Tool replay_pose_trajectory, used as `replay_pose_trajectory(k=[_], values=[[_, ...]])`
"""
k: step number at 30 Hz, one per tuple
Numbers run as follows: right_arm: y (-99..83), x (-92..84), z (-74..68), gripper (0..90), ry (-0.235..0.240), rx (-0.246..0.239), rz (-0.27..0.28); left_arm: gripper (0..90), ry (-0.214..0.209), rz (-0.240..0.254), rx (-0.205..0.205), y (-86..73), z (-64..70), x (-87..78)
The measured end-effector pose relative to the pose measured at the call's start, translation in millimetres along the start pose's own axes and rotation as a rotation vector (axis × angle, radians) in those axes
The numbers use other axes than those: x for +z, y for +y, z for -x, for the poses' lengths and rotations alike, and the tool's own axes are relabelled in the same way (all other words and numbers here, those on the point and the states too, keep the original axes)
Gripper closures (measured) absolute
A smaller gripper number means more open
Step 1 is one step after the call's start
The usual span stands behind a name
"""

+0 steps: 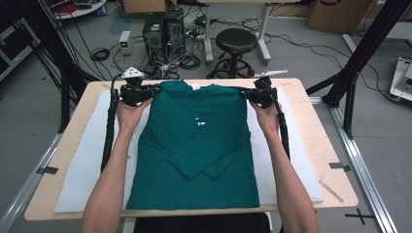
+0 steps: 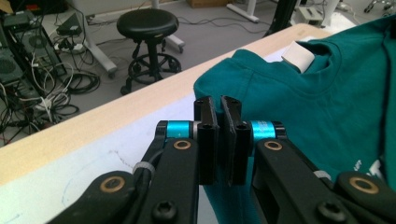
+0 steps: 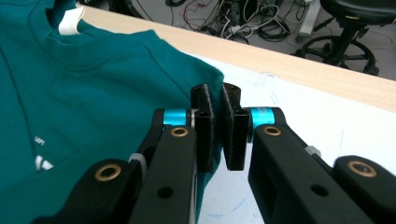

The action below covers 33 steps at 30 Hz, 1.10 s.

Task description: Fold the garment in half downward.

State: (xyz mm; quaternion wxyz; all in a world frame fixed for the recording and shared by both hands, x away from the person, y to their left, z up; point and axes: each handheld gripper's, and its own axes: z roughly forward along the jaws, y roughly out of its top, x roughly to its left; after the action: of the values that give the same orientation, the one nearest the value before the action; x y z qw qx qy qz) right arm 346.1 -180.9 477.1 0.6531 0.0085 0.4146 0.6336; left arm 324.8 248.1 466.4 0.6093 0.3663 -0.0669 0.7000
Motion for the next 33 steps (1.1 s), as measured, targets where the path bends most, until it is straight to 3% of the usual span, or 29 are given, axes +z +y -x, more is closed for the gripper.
replay_pose_trajectory(k=[5, 10, 16, 20, 25, 30, 33], values=[[2.2, -4.3, -1.2, 85.7, 0.009, -0.002, 0.018, 85.3, -0.003, 0.004, 0.007, 0.7, 0.7, -3.5], [-1.2, -1.7, -3.3, 85.5, 0.019, -0.011, -0.005, 85.2, -0.011, -0.019, 0.003, -7.6, -0.4, -2.1], [-14.7, 6.3, -2.9, 85.5, 0.052, 0.010, -0.050, 85.2, -0.020, -0.064, -0.013, -22.6, -0.7, 2.5], [-16.3, 7.4, -8.8, 85.5, 0.055, -0.031, -0.089, 85.2, -0.028, -0.083, 0.005, -27.9, 3.8, -0.4], [-19.8, 3.5, -17.7, 85.5, 0.052, -0.082, -0.082, 85.1, -0.041, -0.083, 0.016, -33.8, 8.9, -7.1], [-32.4, 3.2, -13.8, 85.5, 0.080, -0.057, -0.118, 85.1, -0.053, -0.098, 0.028, -40.4, 14.7, -10.3], [-39.6, 0.5, -15.6, 85.4, 0.086, -0.062, -0.106, 85.1, -0.055, -0.096, 0.035, -46.4, 19.0, -13.7]])
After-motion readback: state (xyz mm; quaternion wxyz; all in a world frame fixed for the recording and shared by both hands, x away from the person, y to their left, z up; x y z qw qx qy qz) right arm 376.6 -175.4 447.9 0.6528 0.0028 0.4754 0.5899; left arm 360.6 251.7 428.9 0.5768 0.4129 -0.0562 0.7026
